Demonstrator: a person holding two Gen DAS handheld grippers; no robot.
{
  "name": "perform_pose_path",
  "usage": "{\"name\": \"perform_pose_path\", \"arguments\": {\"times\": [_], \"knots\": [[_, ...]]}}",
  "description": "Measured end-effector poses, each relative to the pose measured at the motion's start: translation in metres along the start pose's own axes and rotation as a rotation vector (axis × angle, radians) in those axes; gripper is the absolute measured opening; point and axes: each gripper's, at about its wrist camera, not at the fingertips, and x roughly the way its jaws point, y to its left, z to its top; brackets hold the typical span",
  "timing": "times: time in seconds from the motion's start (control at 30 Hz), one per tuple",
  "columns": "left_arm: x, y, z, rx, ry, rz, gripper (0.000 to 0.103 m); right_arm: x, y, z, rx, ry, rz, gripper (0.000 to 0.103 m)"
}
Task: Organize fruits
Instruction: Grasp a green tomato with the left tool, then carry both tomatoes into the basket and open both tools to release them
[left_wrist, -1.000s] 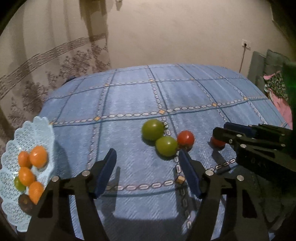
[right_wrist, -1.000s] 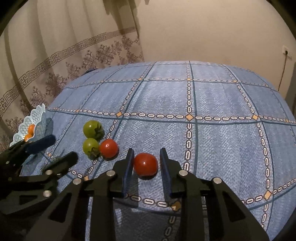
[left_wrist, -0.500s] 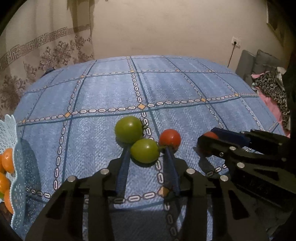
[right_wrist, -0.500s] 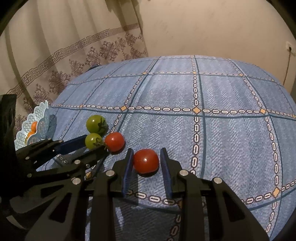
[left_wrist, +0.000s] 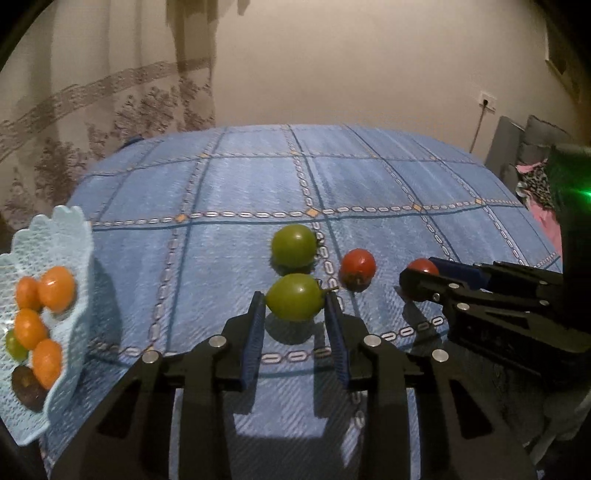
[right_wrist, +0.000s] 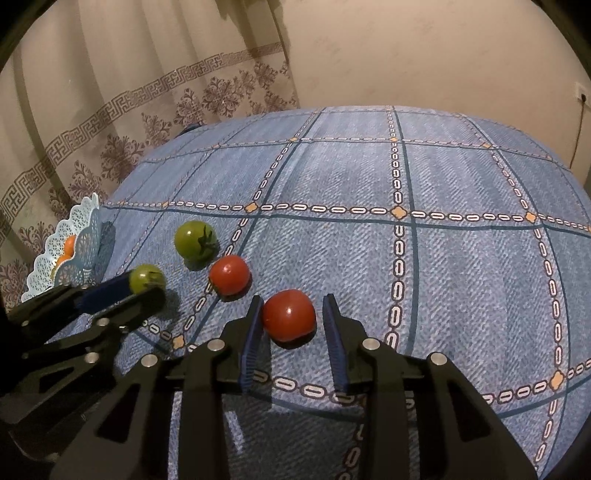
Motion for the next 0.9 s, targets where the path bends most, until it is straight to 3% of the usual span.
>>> {"name": "perform_pose_path", "arguments": {"times": [0.23,0.37,0.57,0.9], "knots": [[-0.013,0.006,-0.004,-0.022,-0.026,0.037,0.034,0.003,0.007,0.0,-0.037,0.001,-0.012,0.035],[-0.02,0.01,-0.006,-0.041,-0.034,0.047,0.034,0.002,0.01,-0.001,-0.051,-0.001,-0.021,0.029],[-0.03,0.015,-0.007,-0.062,-0.056,0.071,0.034,-0.003,0.008,-0.001,-0.037,-0.012,-0.026,0.028],[-0.059,0.033,-0.007,-0.1,-0.118,0.1,0.034,-0.034,0.015,0.007,-0.003,-0.092,-0.002,0.028]]}}
